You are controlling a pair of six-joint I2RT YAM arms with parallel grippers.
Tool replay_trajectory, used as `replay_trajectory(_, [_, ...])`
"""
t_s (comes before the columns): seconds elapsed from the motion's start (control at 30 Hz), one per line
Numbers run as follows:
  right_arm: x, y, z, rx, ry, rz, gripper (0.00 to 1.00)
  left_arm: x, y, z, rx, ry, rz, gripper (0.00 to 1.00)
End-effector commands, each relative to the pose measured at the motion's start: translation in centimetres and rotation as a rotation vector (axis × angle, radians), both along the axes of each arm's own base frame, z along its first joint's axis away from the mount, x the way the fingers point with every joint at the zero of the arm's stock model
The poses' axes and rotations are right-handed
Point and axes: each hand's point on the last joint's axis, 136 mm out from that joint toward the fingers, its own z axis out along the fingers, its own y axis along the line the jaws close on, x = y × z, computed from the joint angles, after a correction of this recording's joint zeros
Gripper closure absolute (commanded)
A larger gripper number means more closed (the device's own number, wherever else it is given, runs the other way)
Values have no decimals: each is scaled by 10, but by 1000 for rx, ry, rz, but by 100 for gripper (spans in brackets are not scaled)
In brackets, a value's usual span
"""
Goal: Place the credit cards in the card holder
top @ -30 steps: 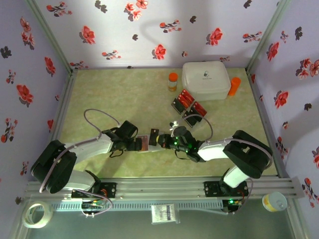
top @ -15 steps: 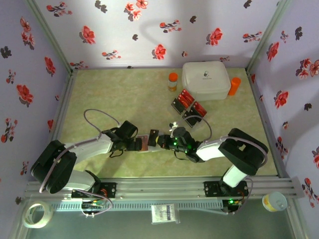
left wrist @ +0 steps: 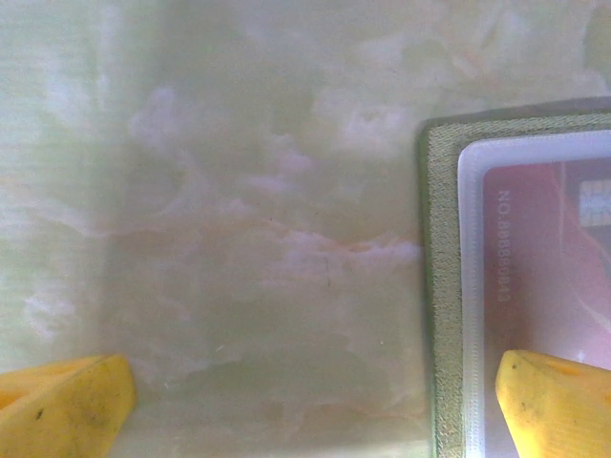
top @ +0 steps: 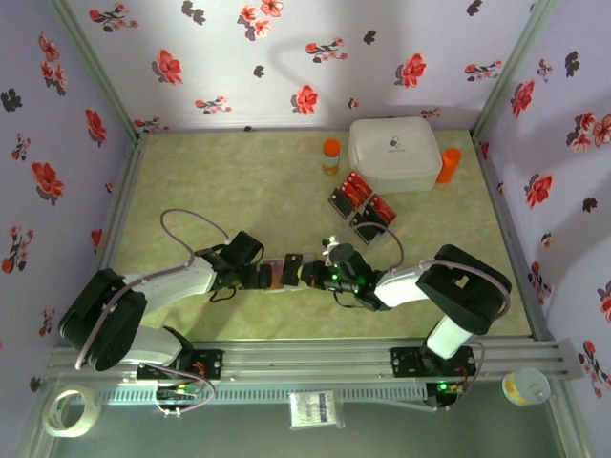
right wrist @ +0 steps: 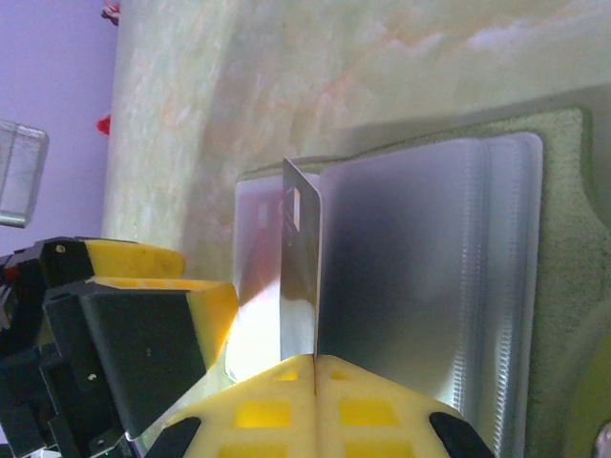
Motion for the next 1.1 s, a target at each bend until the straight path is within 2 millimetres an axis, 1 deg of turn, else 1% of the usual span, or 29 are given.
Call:
replay_trajectory(0.0, [-9, 1, -10, -48, 43, 39, 100, -8, 7, -18, 24, 30, -5, 0])
replay_trajectory(0.17, [-13, -3, -15, -90, 66, 54, 100, -7, 6, -18, 23, 29, -5, 0])
replay_trajectory(0.33, [-15, -3, -15, -126, 80, 73, 100, -7, 6, -17, 22, 27, -5, 0])
replay_trajectory(0.53, [-14, -2, -14, -161, 98, 98, 100, -8, 6, -17, 21, 27, -4, 0])
replay_trajectory(1.07, [-11, -5, -21, -199, 200, 112, 100, -8, 7, -17, 19, 25, -3, 0])
